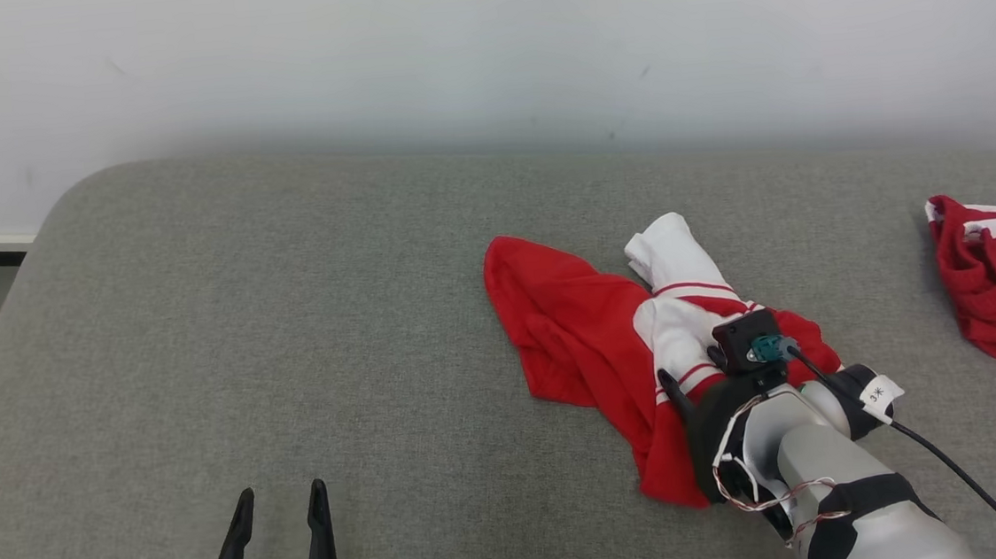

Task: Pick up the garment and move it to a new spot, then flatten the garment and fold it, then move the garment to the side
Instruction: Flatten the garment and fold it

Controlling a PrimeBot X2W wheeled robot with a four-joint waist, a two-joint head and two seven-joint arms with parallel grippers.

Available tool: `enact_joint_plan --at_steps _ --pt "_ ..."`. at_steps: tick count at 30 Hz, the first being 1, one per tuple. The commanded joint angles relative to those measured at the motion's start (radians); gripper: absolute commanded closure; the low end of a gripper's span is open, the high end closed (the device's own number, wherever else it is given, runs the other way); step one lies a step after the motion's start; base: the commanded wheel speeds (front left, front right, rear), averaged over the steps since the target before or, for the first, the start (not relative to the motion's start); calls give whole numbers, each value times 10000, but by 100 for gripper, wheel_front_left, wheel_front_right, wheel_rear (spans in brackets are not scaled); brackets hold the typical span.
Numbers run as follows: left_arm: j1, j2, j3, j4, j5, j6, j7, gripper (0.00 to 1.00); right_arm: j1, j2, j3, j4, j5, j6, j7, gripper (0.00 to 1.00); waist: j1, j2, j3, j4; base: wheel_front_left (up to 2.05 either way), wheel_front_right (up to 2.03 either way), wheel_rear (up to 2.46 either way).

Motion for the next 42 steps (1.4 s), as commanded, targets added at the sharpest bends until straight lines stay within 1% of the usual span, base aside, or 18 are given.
enact_joint_plan --at_steps 1,2,3,8,13,14,17,22,25,27,29,30,31,32,33,36,39,42 --pt "-54 6 39 42 -41 19 -32 0 -75 -6 67 283 -39 13 236 100 0 -1 52 158 0 0 0" --pt "-74 3 39 70 -57 16 -32 0 -151 -29 35 399 -7 13 266 100 0 -1 48 198 0 0 0" --pt "-96 3 32 92 -60 8 -32 0 -243 -58 -27 378 19 13 49 100 0 -1 43 239 0 0 0" --pt "71 3 131 32 -98 83 -32 0 -368 -140 -238 71 -104 13 -1484 100 0 -1 -95 152 0 0 0" --pt "260 5 47 30 -152 106 -32 0 81 -179 -231 -697 -153 13 -1977 100 0 -1 -338 -65 0 0 0" --pt "255 5 34 24 -166 97 -32 0 288 -215 -244 -1068 -103 13 -1992 100 0 -1 -372 -107 0 0 0" --pt "348 6 -44 10 -180 72 -32 0 1349 -454 -321 -3111 -33 13 -2007 100 0 -1 -482 -243 0 0 0" --pt "482 7 -88 24 -165 67 -32 0 4132 -870 -418 -6578 -34 13 -2009 100 0 -1 -605 -432 0 0 0" --pt "455 4 -81 -10 -143 47 -32 0 5781 -1032 -501 -8180 -123 13 -2010 100 0 -1 -559 -549 0 0 0" --pt "457 7 -47 -39 -151 42 -32 0 6781 -931 -567 -8952 -159 13 -2009 100 0 -1 -488 -627 0 0 0" --pt "460 4 1 -64 -191 57 -32 0 7699 -865 -554 -8956 -226 13 -1992 100 0 -1 -420 -750 0 0 0" --pt "461 4 2 -54 -201 61 -30 0 7948 -819 -543 -8948 -232 13 -1995 96 0 -1 -383 -799 0 0 0" --pt "448 4 -9 -46 -210 54 -32 0 8092 -748 -619 -8962 -210 13 -1998 13 0 -1 -357 -833 0 0 0" --pt "448 4 -9 -46 -210 54 -32 0 8092 -748 -619 -8962 -210 13 -1998 13 0 -1 -357 -833 0 0 0" --pt "434 4 -21 -25 -200 40 -32 0 8267 -705 -609 -8984 -167 13 -1998 0 0 -1 -338 -854 0 0 0" --pt "427 6 25 -44 -197 53 -32 0 8642 -521 -878 -9648 61 13 -1995 0 0 -1 -303 -973 0 0 0" --pt "425 6 91 -87 -186 60 -32 0 8698 -501 -1306 -10424 259 13 -1993 0 0 -1 -278 -1062 0 0 0" --pt "379 7 115 -83 -193 54 -32 0 8259 -614 -1674 -10373 451 13 -1991 0 0 -1 -263 -1117 0 0 0"
